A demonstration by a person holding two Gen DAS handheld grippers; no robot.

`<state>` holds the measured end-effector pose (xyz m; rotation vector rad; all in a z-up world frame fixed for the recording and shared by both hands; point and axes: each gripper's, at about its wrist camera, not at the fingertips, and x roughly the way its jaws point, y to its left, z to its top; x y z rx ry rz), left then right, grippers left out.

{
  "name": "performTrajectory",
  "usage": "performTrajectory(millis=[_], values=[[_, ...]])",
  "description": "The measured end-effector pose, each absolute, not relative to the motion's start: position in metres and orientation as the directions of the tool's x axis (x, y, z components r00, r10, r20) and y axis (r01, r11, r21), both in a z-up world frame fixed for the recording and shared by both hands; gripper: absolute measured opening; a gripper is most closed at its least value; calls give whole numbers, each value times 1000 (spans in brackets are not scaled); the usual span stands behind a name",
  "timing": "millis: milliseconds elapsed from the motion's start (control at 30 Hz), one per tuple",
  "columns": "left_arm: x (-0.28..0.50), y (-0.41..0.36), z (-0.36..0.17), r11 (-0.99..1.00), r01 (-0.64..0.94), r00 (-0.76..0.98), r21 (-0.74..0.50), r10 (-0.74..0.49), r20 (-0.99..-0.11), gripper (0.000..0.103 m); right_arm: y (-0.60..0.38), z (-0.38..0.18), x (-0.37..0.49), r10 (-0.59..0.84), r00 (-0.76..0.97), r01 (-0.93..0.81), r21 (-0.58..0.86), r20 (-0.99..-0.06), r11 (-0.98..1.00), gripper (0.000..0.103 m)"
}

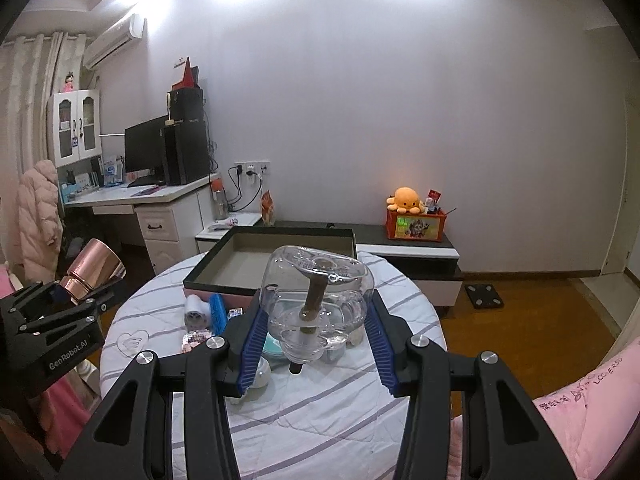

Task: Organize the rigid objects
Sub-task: 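Carry the copper canister and glass bottle into the box and release both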

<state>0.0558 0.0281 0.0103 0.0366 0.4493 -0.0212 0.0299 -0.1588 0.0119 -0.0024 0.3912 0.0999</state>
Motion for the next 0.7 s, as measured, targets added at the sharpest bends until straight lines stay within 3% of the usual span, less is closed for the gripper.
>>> performTrajectory(millis=[367, 700], values=[[76, 26, 8, 999, 8, 897, 34, 8, -442, 47, -156, 13, 45, 107, 919, -116, 0, -379, 993, 48], [152, 25, 25, 999, 20, 901, 32, -4, -433, 47, -141, 22, 112, 128, 921, -151, -34, -368, 988, 48]])
